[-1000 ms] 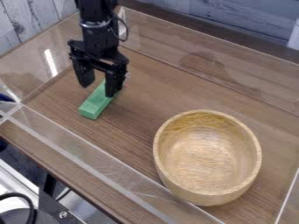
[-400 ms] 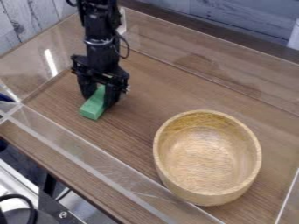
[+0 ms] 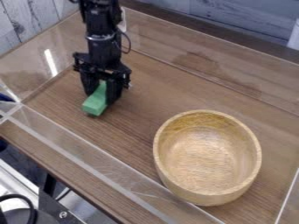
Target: Put the green block in the brown bowl
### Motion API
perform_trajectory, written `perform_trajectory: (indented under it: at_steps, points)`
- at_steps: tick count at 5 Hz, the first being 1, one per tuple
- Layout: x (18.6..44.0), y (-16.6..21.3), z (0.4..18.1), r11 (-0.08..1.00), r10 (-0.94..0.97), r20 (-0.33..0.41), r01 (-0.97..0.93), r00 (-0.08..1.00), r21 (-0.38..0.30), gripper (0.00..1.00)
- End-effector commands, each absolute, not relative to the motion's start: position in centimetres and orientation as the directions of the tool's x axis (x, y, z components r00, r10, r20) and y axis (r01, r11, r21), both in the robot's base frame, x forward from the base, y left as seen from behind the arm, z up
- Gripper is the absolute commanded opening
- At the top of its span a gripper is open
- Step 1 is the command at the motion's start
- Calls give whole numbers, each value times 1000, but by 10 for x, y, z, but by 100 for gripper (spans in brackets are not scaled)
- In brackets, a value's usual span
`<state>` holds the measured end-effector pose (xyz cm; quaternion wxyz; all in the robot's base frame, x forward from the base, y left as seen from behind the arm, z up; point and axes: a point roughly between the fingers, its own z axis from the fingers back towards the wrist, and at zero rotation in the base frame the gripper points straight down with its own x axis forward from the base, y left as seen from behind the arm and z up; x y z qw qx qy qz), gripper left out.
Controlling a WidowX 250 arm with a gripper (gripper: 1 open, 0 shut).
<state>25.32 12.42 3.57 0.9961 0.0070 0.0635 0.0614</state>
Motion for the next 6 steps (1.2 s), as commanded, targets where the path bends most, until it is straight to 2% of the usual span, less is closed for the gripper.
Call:
perform_trajectory:
  at_steps: [1,2,4,6]
  points:
    - [274,125,79,993,114,-5,-114,993,35,0]
    - [282,117,117,993,114,45,-115,992,26,0]
    - [280,96,99,998,52,26,-53,998,15,0]
    - [287,75,65,1000,-3,-11,3,1000,17,0]
